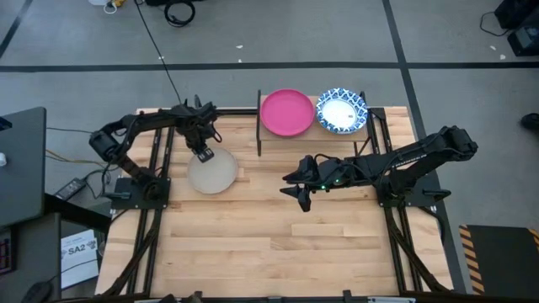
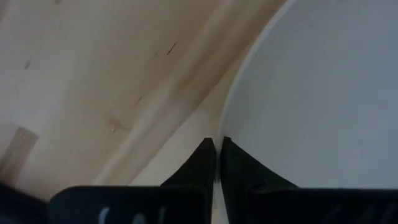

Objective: Place and stack plates onto a shelf
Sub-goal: Stack the gray plate on top of the pink plate on the shelf

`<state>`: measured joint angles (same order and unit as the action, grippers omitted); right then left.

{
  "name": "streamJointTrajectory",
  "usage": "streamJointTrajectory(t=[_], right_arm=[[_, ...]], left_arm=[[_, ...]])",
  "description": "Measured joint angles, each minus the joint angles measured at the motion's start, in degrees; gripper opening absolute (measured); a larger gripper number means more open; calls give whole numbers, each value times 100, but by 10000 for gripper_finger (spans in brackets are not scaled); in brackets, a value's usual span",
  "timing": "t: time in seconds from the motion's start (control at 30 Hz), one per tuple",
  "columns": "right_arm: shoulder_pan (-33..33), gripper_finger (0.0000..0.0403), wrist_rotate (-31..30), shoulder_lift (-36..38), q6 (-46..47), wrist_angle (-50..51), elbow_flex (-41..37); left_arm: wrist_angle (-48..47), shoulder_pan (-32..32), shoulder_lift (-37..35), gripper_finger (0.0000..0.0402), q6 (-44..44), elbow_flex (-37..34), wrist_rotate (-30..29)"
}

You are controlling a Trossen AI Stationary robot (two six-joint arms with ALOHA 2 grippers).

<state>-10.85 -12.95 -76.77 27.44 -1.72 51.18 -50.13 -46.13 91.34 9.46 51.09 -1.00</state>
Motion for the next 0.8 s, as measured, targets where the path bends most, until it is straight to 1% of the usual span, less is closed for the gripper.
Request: streamJointTrajectory(t=[0.2, 0.33, 0.6, 0.7, 0.8], right_arm=[[-1, 229, -53, 0, 0, -2, 0], [0, 229, -469, 0, 0, -6, 0], [10, 229, -1251, 0, 0, -95, 0], [47, 229, -1435, 0, 0, -272, 0], [133, 229, -1466, 0, -2, -532, 0]], left_arm=[[-423, 0, -610, 17, -104, 0, -66], [-722, 0, -1120, 17, -186, 0, -111], [-1293, 13, -2234, 17, -654, 0, -55], [-1445, 69, -2636, 17, -909, 0, -50], [-1500, 206, -3032, 17, -1110, 0, -34]])
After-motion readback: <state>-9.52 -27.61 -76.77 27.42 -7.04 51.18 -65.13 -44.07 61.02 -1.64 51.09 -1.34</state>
